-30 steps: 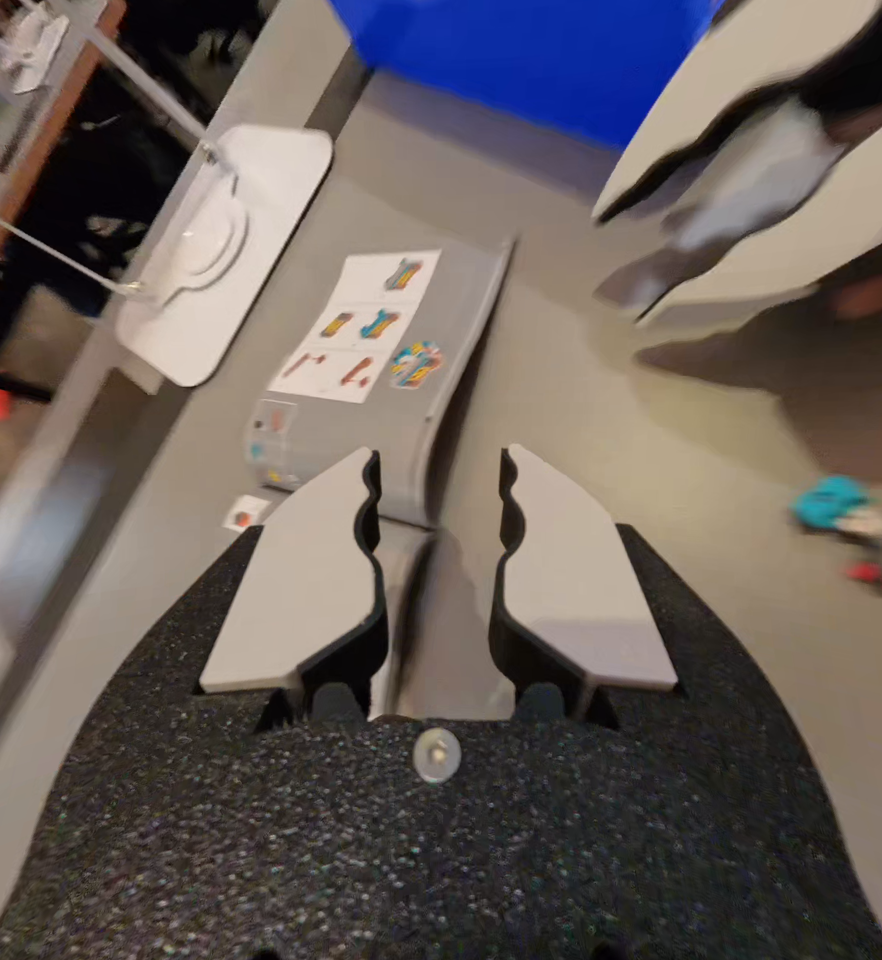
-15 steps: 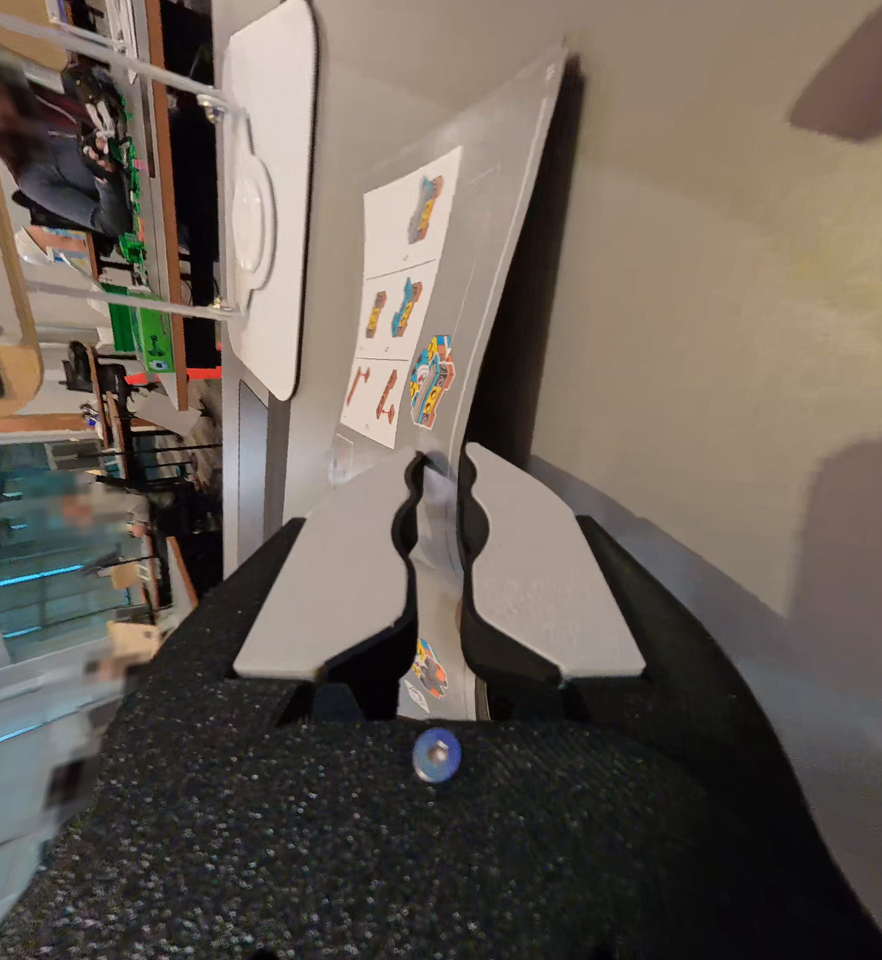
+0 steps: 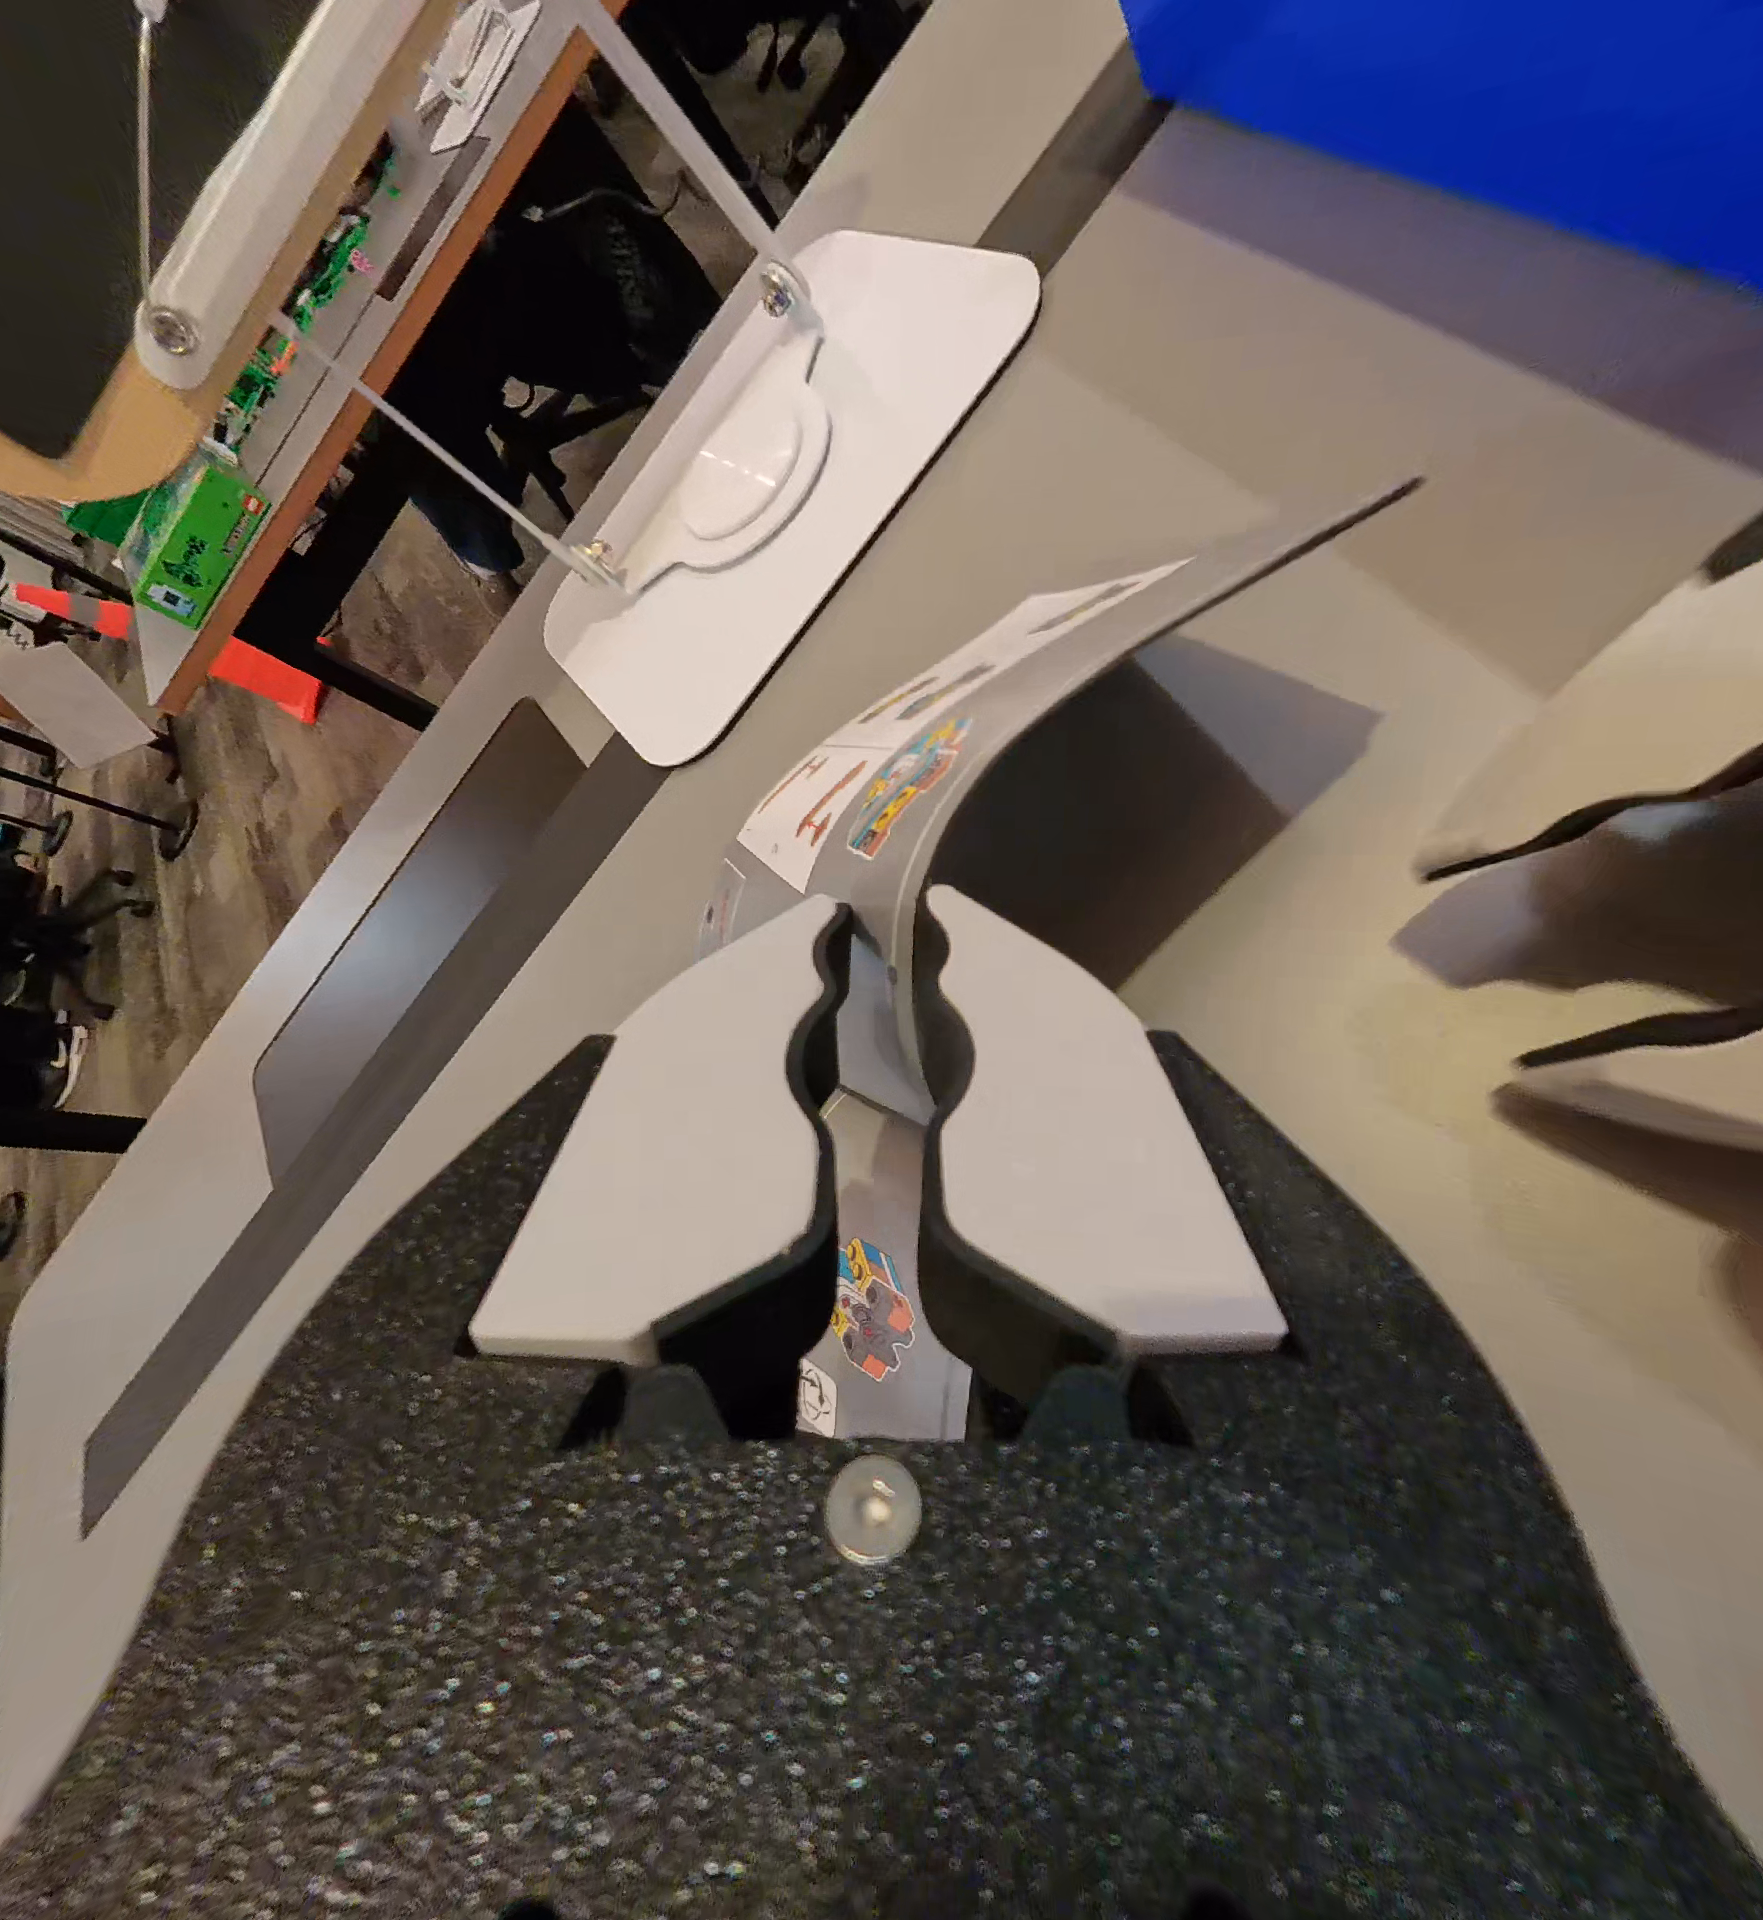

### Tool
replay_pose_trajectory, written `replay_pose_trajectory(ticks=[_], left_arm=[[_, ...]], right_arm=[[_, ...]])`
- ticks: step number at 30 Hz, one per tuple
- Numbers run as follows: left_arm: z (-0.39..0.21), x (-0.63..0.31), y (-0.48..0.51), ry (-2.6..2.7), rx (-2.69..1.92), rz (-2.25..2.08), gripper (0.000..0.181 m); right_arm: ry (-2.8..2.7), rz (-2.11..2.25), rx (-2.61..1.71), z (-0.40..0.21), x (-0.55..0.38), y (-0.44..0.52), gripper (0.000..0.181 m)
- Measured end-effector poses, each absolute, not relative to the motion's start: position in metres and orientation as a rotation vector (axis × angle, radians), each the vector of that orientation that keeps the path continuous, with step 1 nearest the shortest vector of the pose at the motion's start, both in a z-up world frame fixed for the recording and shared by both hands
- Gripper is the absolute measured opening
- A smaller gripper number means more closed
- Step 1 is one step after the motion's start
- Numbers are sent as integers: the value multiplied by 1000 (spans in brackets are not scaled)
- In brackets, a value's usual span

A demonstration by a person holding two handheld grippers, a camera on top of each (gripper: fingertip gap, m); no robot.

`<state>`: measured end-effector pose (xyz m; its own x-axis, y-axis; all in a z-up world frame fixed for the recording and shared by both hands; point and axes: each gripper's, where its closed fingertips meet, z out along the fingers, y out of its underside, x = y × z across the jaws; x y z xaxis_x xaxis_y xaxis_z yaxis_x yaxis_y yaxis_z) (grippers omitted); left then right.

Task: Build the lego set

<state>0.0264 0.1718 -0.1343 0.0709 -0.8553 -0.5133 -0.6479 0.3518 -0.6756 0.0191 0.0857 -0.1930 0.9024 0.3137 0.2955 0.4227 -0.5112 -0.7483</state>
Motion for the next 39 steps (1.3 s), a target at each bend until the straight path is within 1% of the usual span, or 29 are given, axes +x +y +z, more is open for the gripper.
replay_pose_trajectory(ticks=[5, 12, 27, 29, 30, 32, 33, 39], left_arm=[[-130, 25, 175, 1611, -1386, -310, 11], [-123, 23, 182, 1551, -1433, -395, 11], [-112, 17, 194, 1460, -1494, -505, 10], [-112, 16, 195, 1460, -1496, -508, 10], [-112, 16, 195, 1461, -1495, -510, 10], [-112, 16, 195, 1463, -1496, -515, 10], [-112, 15, 195, 1464, -1496, -516, 10], [-114, 15, 192, 1478, -1496, -525, 11]], right_arm=[[-633, -145, -2118, -195, 6, 119, 34], [-712, -112, -2133, -201, -6, 149, 26], [-442, 162, -2339, -214, -2, 171, 34], [-422, 147, -2345, -214, -1, 173, 32], [-417, 145, -2351, -214, -2, 173, 27], [-425, 139, -2365, -214, -5, 173, 8], [-427, 134, -2368, -214, -5, 173, 4], [-426, 149, -2377, -215, -5, 168, 4]])
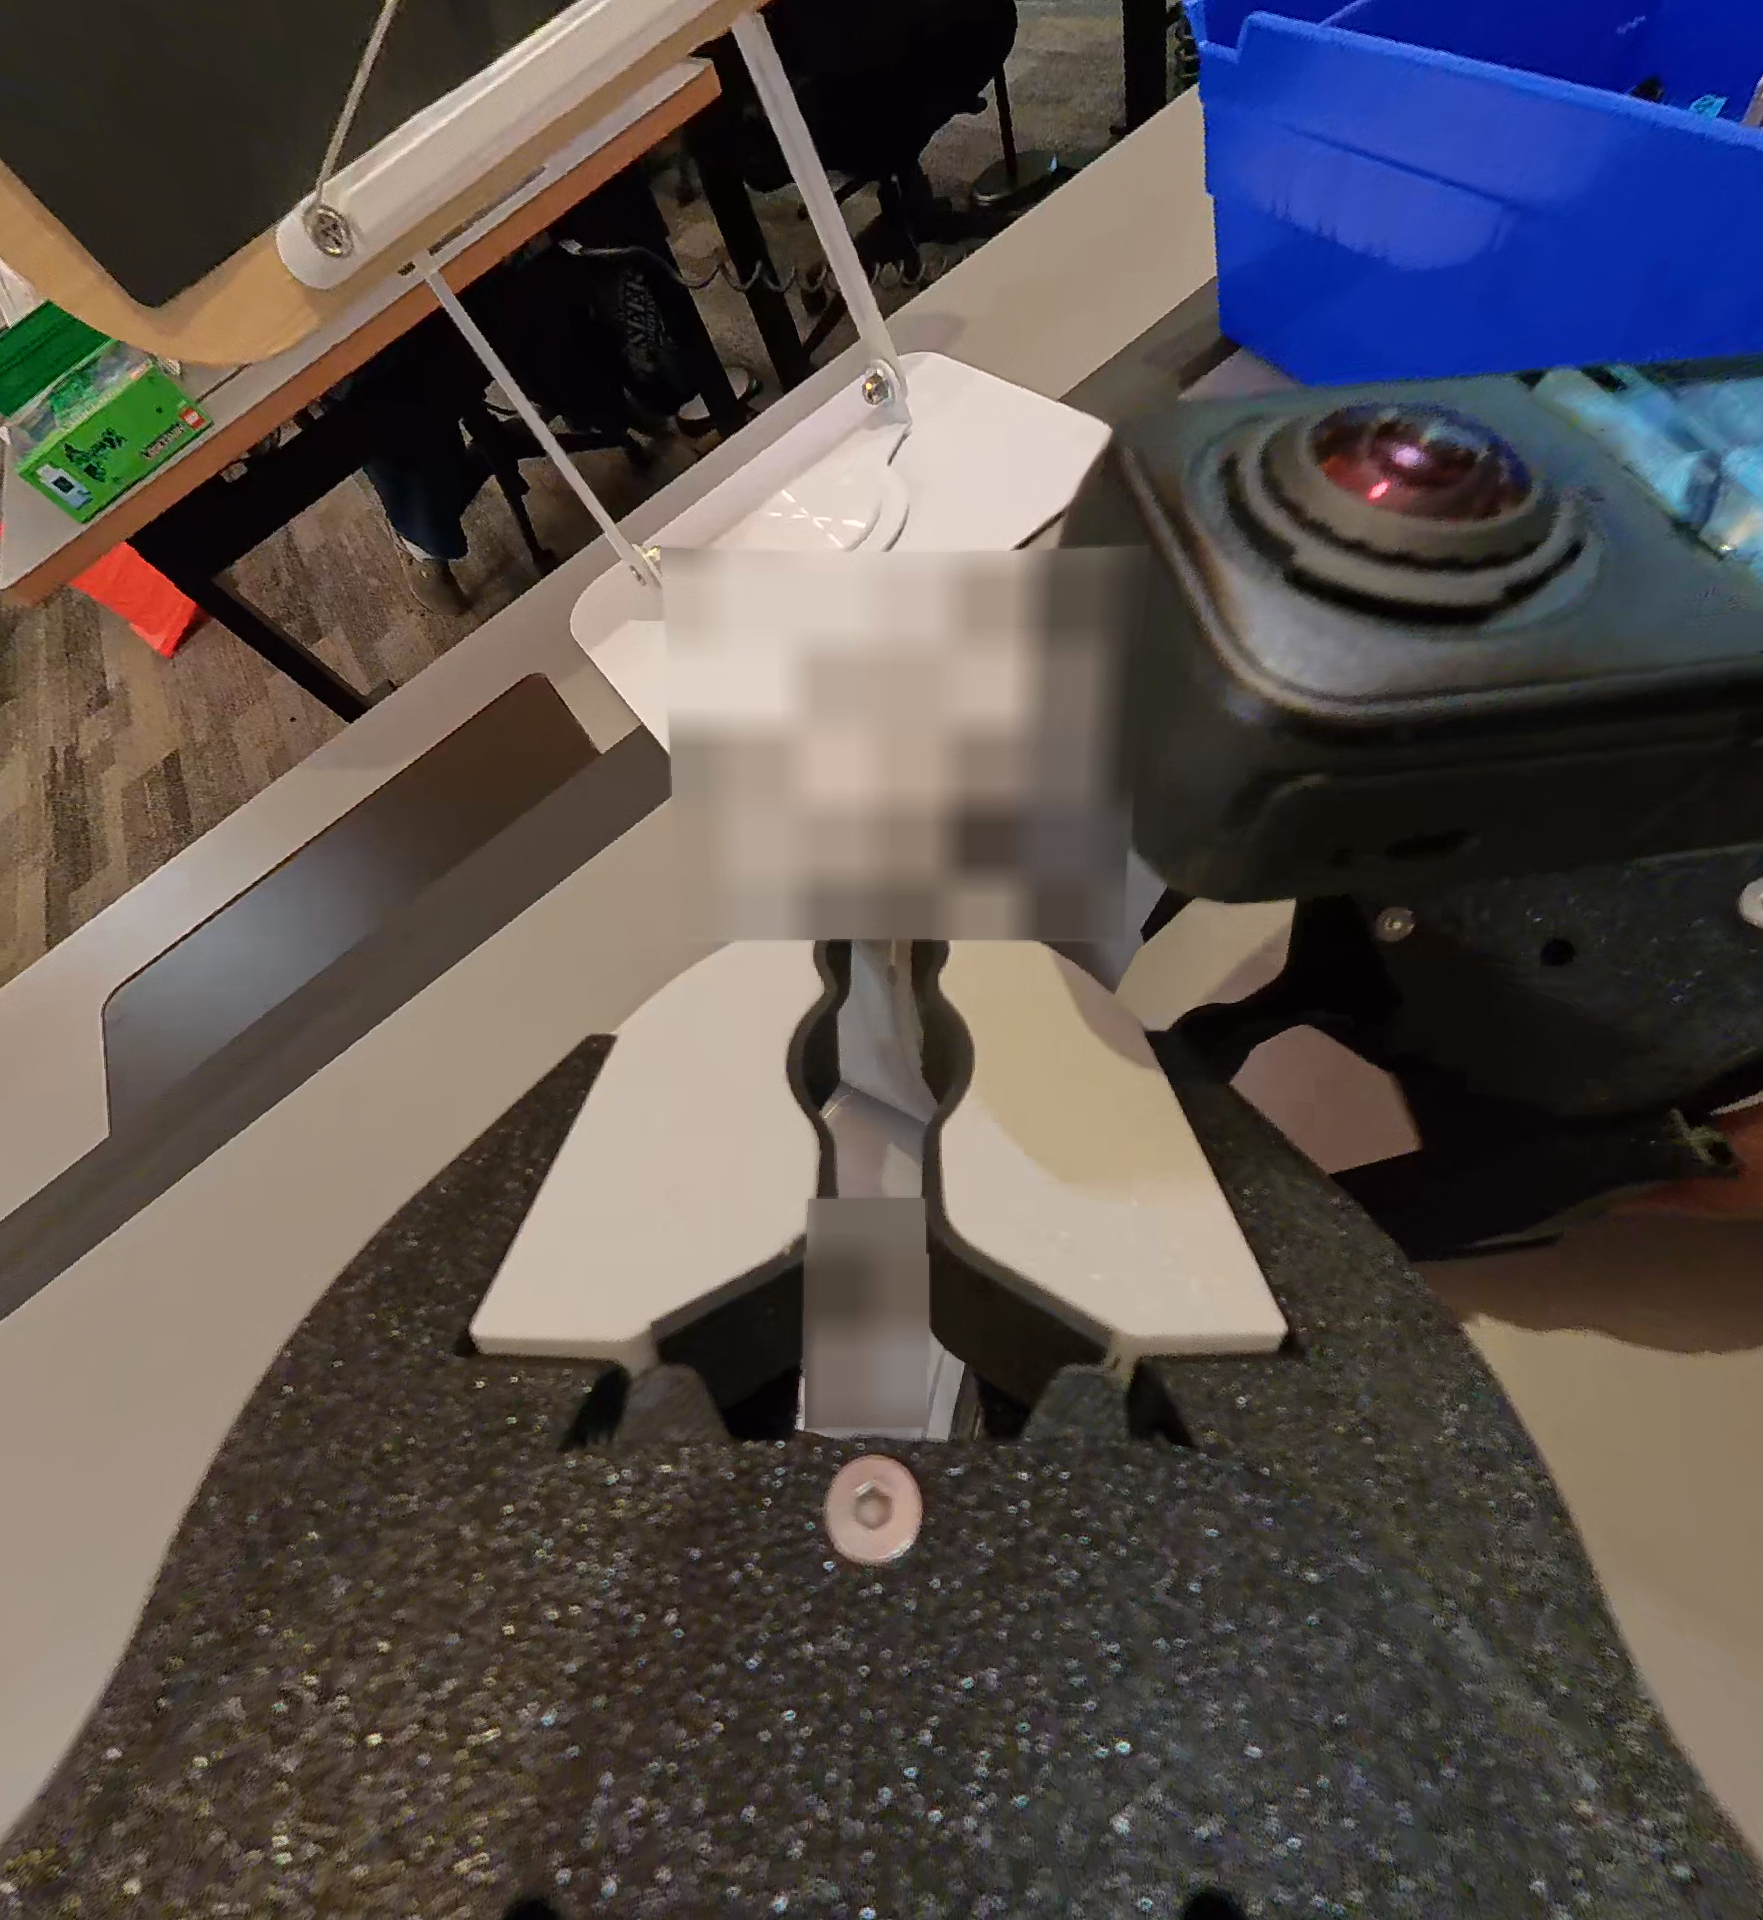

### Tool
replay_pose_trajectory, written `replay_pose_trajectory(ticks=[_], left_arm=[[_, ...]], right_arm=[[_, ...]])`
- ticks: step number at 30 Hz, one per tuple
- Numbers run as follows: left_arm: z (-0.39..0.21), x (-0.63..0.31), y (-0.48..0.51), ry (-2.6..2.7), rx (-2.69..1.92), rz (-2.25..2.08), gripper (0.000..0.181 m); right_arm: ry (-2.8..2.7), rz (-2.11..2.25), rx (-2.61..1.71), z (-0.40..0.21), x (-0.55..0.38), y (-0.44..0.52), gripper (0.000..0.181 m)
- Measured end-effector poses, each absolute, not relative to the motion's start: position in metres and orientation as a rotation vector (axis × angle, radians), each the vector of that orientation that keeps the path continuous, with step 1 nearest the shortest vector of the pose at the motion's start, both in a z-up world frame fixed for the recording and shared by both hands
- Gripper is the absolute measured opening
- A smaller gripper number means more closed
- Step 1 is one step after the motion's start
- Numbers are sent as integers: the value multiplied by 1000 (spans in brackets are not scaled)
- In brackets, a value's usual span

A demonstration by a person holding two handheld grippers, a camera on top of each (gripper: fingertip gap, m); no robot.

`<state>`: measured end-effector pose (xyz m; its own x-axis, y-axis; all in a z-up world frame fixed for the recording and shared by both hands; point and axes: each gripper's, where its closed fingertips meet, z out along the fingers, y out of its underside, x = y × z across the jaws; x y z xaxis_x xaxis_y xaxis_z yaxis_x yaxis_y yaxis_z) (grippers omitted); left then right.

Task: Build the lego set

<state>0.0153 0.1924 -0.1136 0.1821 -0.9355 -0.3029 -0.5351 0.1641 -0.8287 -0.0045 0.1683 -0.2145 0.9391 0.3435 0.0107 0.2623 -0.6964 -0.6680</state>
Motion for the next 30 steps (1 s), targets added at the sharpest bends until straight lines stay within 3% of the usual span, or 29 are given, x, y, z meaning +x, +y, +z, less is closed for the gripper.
replay_pose_trajectory(ticks=[22, 30], left_arm=[[-172, 23, 141, 1827, -1274, -209, 17], [-180, 24, 130, 1886, -1324, -361, 22]], right_arm=[[-409, 149, -2234, -195, 6, 53, 4], [-384, 198, -2225, -195, 12, 43, 4]])
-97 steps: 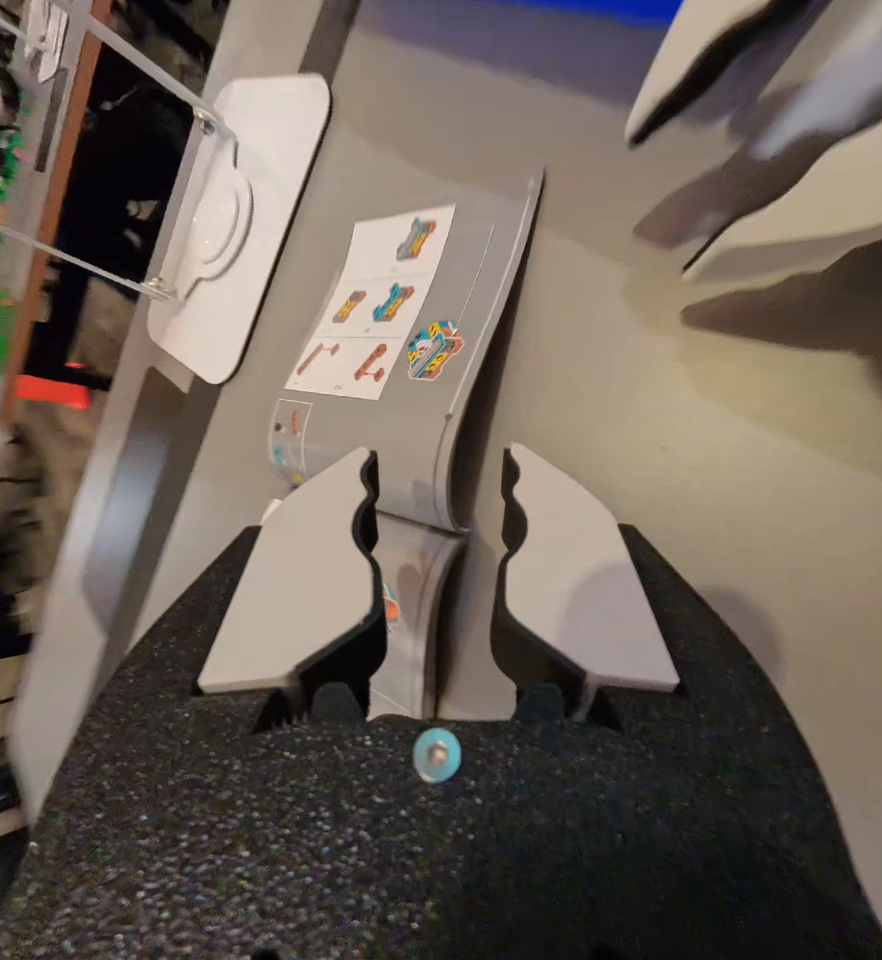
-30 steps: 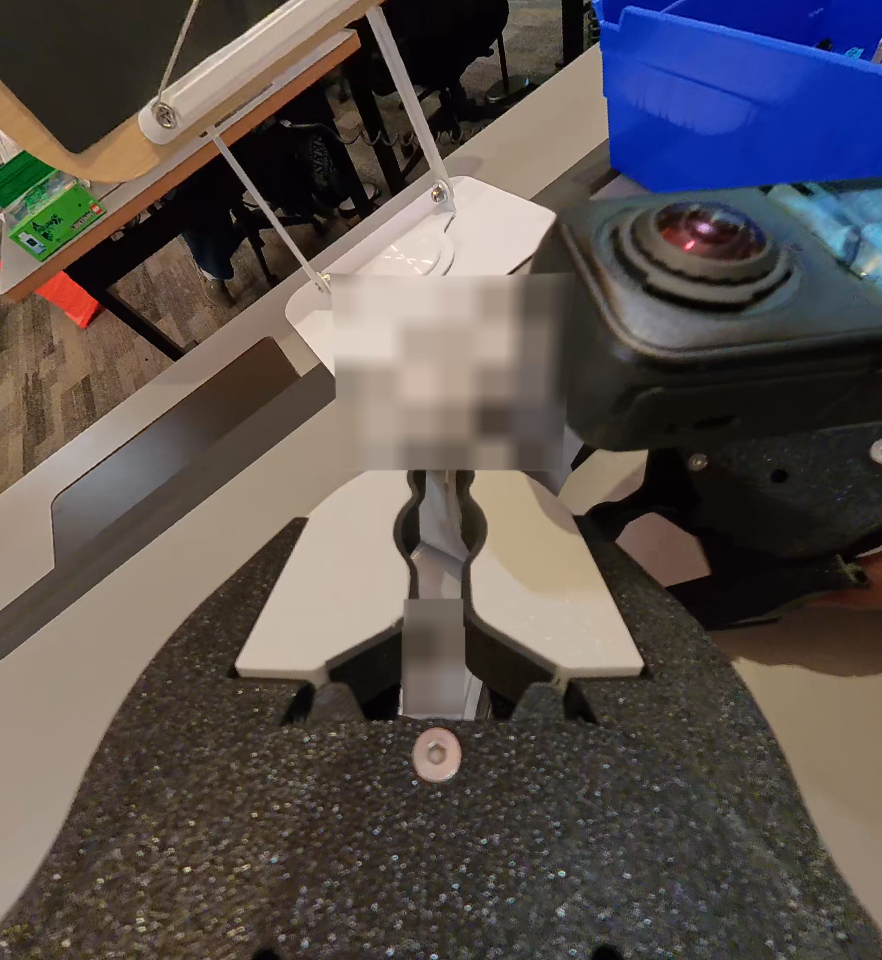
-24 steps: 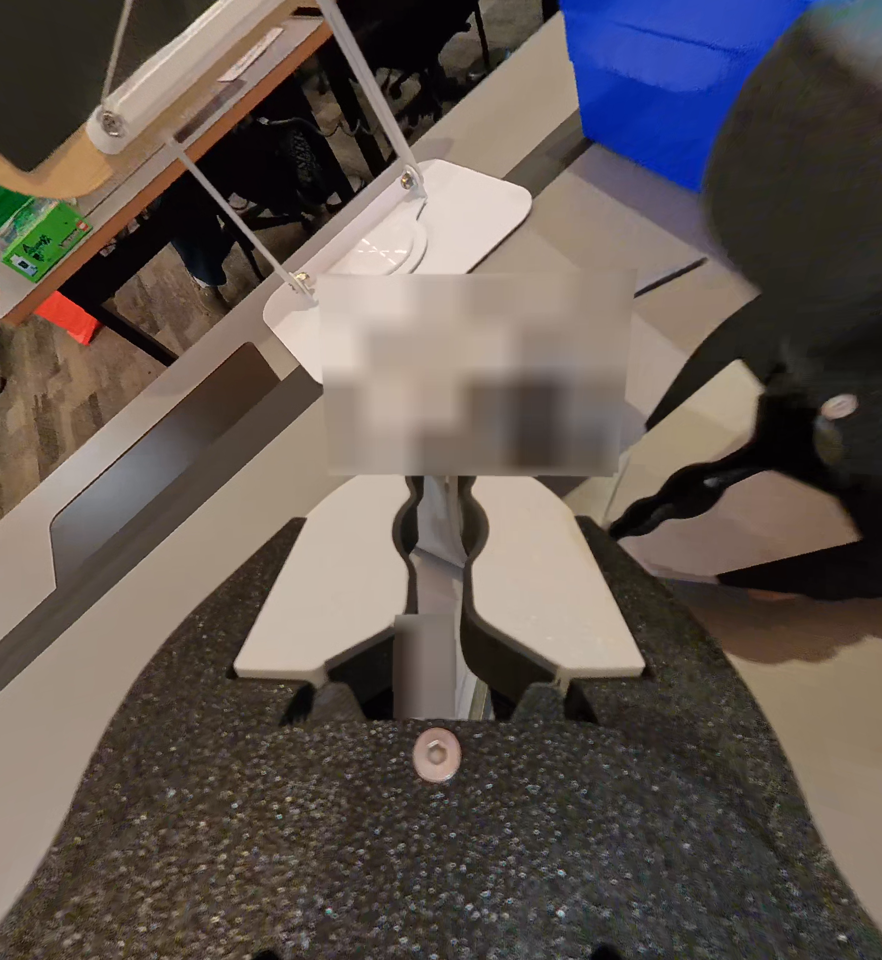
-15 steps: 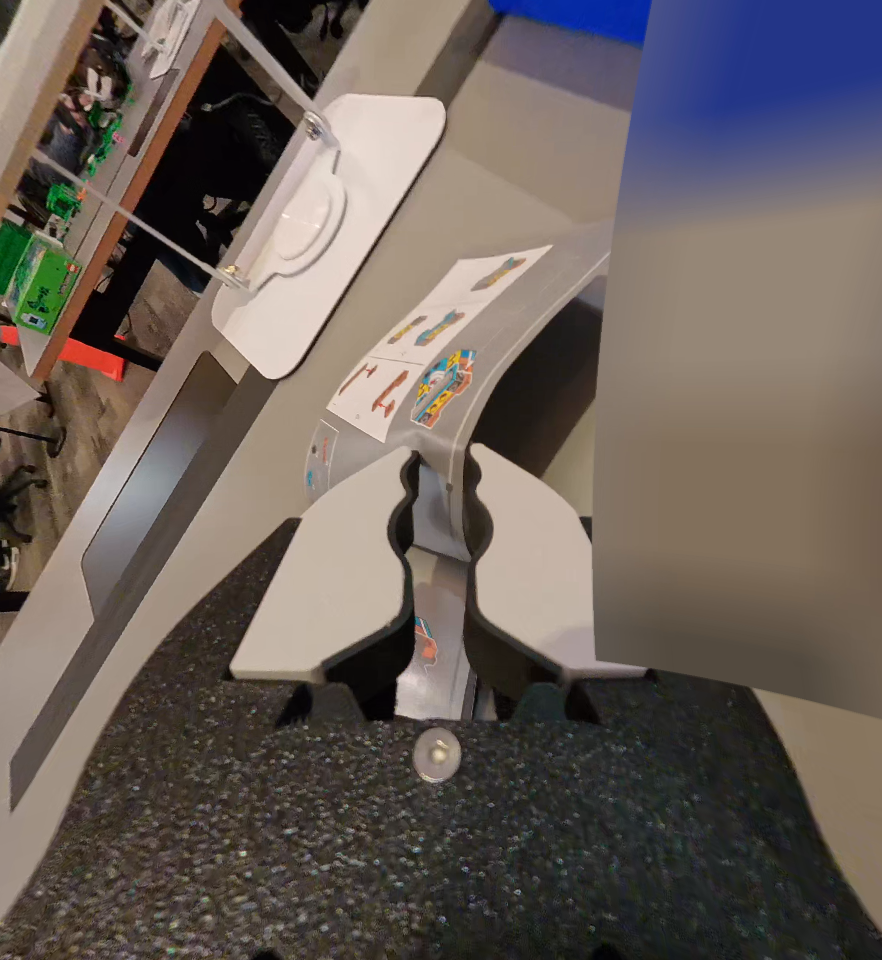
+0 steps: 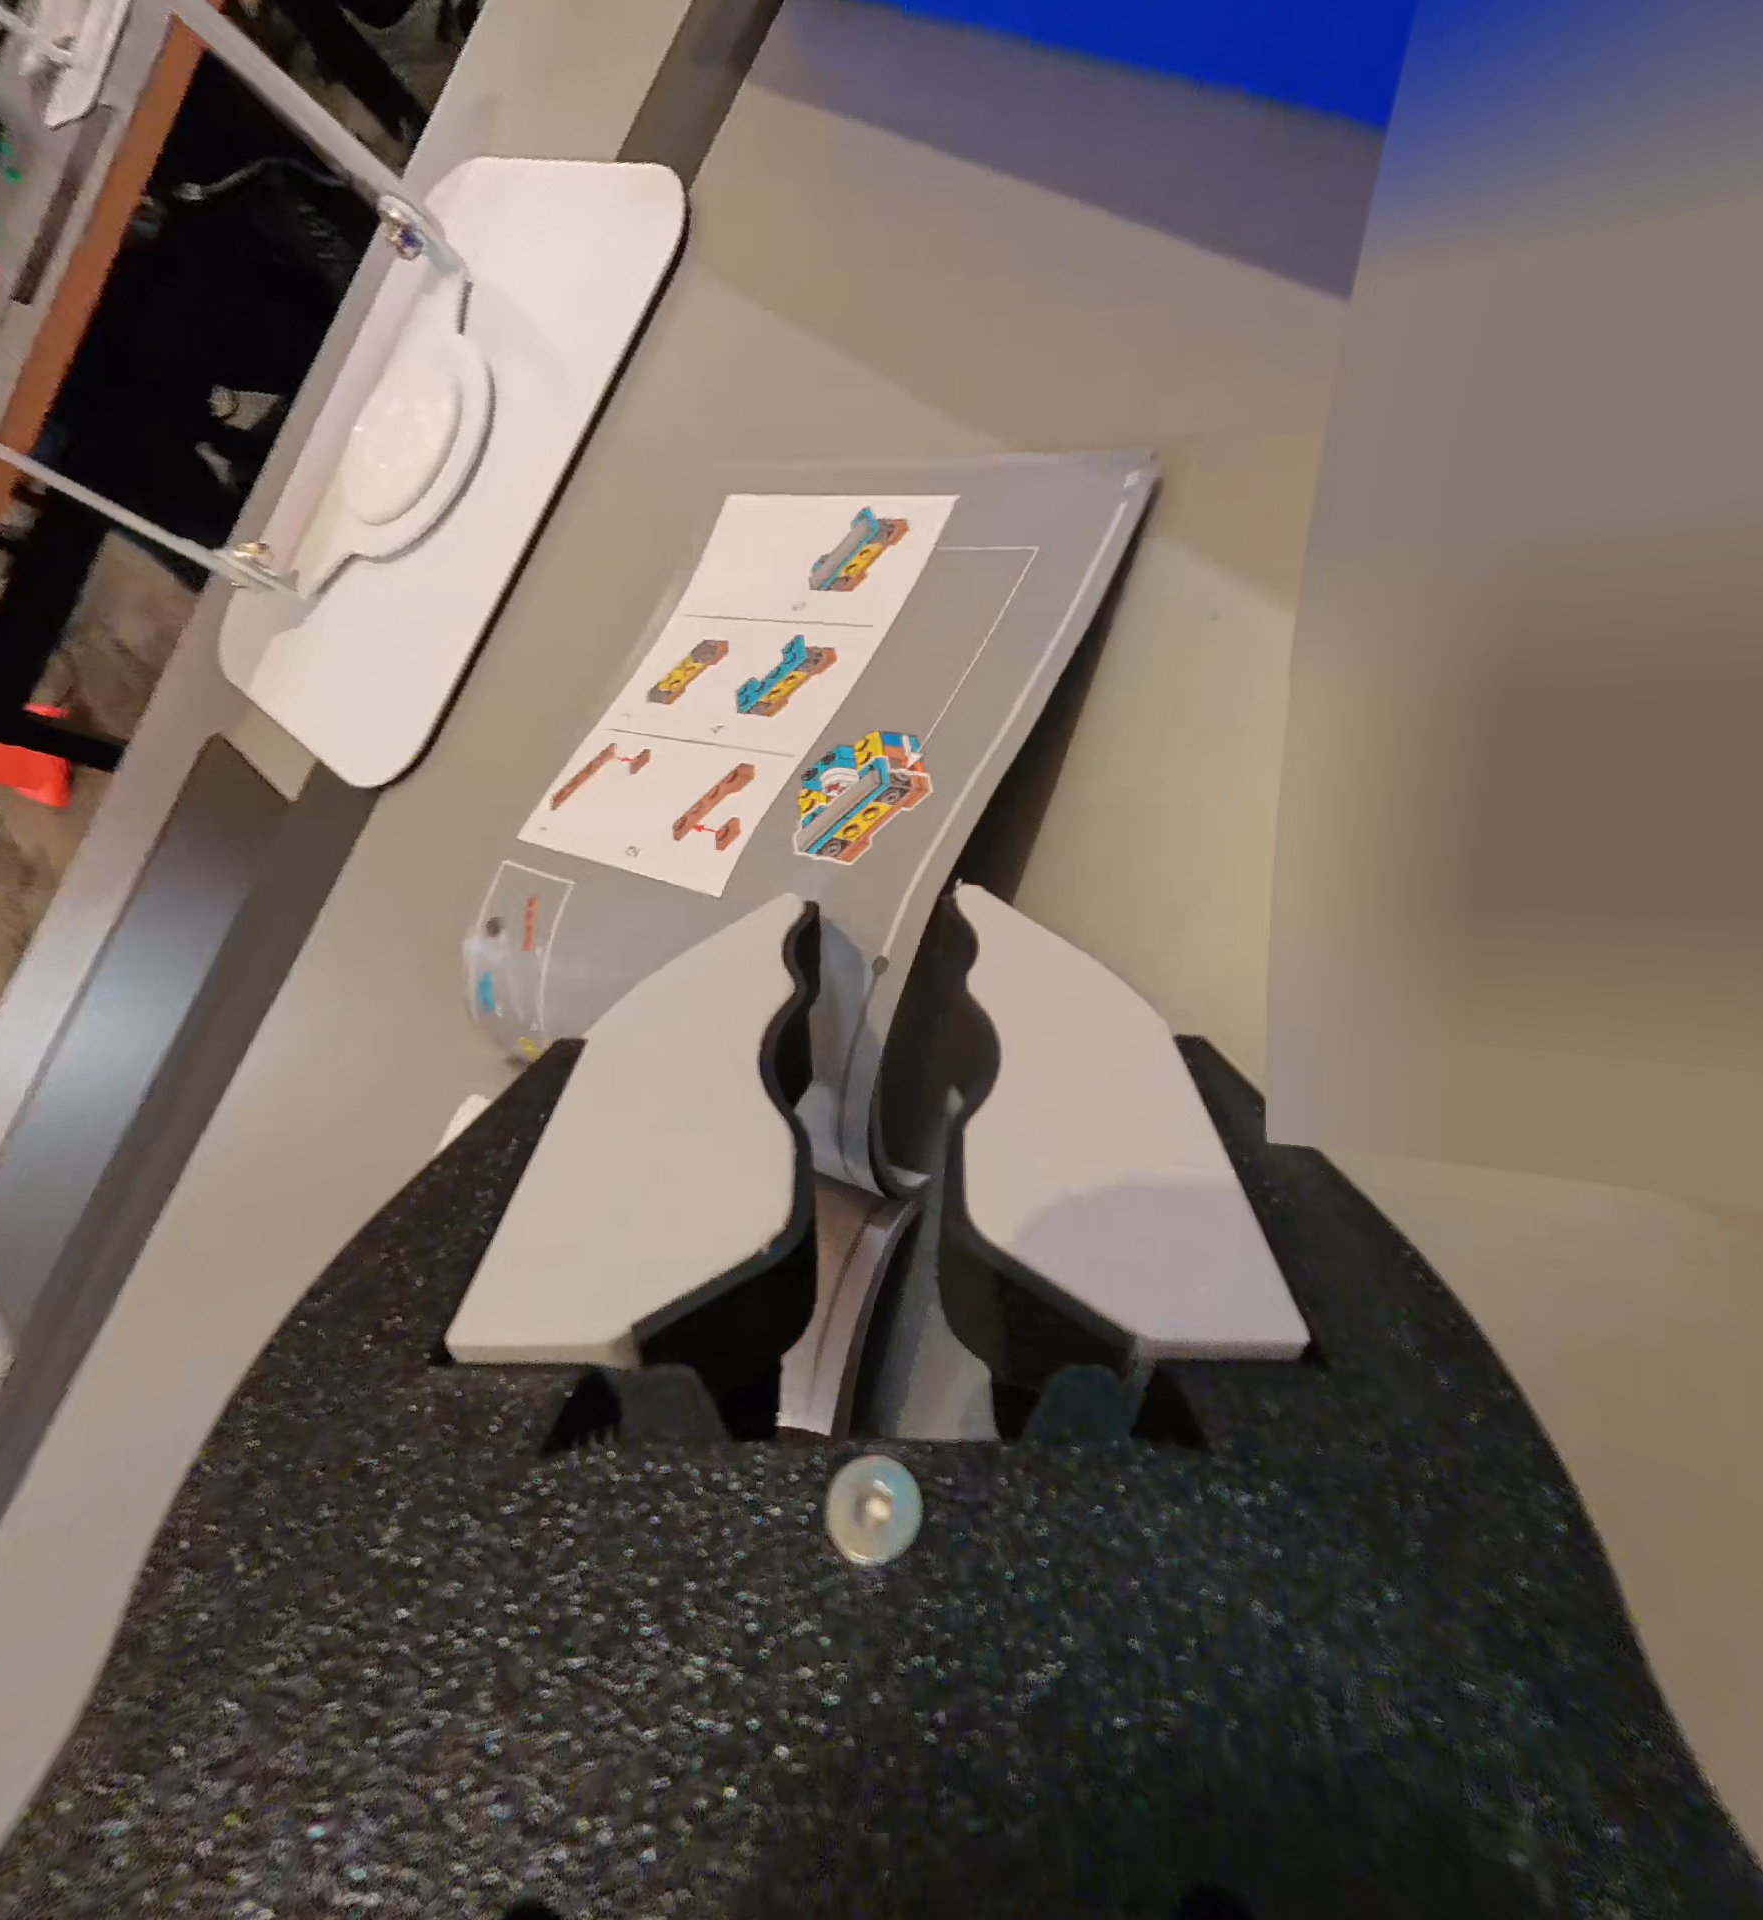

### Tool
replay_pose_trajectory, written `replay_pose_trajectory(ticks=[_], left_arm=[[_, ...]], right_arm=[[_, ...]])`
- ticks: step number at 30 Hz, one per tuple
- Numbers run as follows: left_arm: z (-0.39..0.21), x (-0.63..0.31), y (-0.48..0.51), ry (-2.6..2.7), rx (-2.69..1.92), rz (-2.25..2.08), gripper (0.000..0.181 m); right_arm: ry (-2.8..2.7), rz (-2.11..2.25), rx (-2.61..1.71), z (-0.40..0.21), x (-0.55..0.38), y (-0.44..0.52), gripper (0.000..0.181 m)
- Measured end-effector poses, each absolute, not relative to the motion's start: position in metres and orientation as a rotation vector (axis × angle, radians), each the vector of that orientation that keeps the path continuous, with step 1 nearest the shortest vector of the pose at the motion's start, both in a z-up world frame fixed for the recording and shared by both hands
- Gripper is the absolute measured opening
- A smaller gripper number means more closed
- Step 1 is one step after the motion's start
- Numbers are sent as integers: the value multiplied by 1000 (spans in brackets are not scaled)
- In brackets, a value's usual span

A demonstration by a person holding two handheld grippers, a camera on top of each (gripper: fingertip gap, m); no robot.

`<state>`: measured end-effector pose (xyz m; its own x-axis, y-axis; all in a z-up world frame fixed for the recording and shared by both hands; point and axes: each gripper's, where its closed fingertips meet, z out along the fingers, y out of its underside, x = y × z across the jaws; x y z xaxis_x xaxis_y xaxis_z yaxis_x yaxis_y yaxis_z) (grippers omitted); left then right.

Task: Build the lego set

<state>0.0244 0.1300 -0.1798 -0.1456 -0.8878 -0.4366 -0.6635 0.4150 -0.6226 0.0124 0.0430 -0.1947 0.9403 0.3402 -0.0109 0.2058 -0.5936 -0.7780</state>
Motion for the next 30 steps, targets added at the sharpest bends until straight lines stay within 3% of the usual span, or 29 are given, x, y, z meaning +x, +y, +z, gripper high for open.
replay_pose_trajectory(ticks=[11, 16, 23, 30], left_arm=[[-141, 13, 96, 1857, -1267, -908, 36], [-135, -19, 46, 1940, -1088, -1233, 34], [-148, -39, 13, 2078, -1051, -1338, 20], [-149, -38, -4, 2091, -1051, -1424, 18]], right_arm=[[-509, 283, -2253, -199, -3, 32, 4], [-635, 368, -2132, -182, -21, 22, 4], [-754, 472, -1904, -155, -39, 13, 3], [-723, 606, -1685, -119, -47, 5, 3]])
